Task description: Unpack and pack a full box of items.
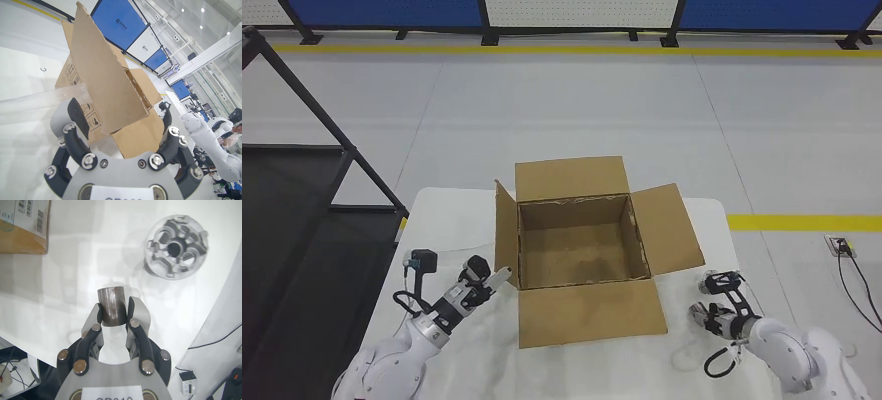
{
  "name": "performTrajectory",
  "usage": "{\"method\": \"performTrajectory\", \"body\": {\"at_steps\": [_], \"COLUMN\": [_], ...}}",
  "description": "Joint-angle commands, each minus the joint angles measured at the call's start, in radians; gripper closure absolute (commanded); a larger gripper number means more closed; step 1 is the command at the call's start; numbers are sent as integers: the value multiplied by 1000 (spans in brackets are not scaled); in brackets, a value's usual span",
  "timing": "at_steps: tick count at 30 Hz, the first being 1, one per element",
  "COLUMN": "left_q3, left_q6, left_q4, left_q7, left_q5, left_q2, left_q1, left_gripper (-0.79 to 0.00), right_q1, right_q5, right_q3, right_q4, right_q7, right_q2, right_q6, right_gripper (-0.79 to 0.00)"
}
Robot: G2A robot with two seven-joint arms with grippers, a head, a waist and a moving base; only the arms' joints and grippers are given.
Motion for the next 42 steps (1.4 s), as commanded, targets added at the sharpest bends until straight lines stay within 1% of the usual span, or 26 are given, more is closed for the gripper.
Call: {"method": "performTrajectory", "body": {"at_steps": [1, 4, 8, 11, 19, 21, 26, 35, 40, 42], "left_q3": [3, 6, 7, 2, -4, -4, -4, -7, -7, -7], "left_q6": [0, 1, 0, 1, 3, 3, 2, 6, 7, 7], "left_q4": [1, 3, 3, 2, -2, -1, 3, 3, 2, 2], "left_q7": [-2, -4, -3, -2, 4, 5, 8, 13, 14, 14], "left_q5": [1, 2, 3, 0, -5, -5, -5, -4, -4, -4], "left_q2": [0, 0, 1, 2, 3, 3, 3, 4, 5, 5], "left_q1": [-3, -6, -8, -7, -1, -1, -4, -4, -3, -2], "left_gripper": [-785, -785, -785, -785, -785, -785, -785, -785, -785, -785], "right_q1": [-13, -12, 2, 21, 52, 59, 75, 108, 127, 132], "right_q5": [18, 35, 50, 54, 60, 10, 19, 37, 24, 26], "right_q3": [25, 39, 45, 40, 36, 26, 3, -15, -27, -30], "right_q4": [-2, 3, 29, 54, 99, 112, 121, 170, 191, 196], "right_q7": [-6, -22, -74, -102, -191, -192, -207, -251, -242, -242], "right_q2": [1, 0, -5, -7, -11, -12, -16, -20, -20, -20], "right_q6": [52, 133, 234, 273, 329, 401, 403, 366, 355, 352], "right_gripper": [0, 0, 0, 0, 0, 0, 0, 0, -3, -68]}}
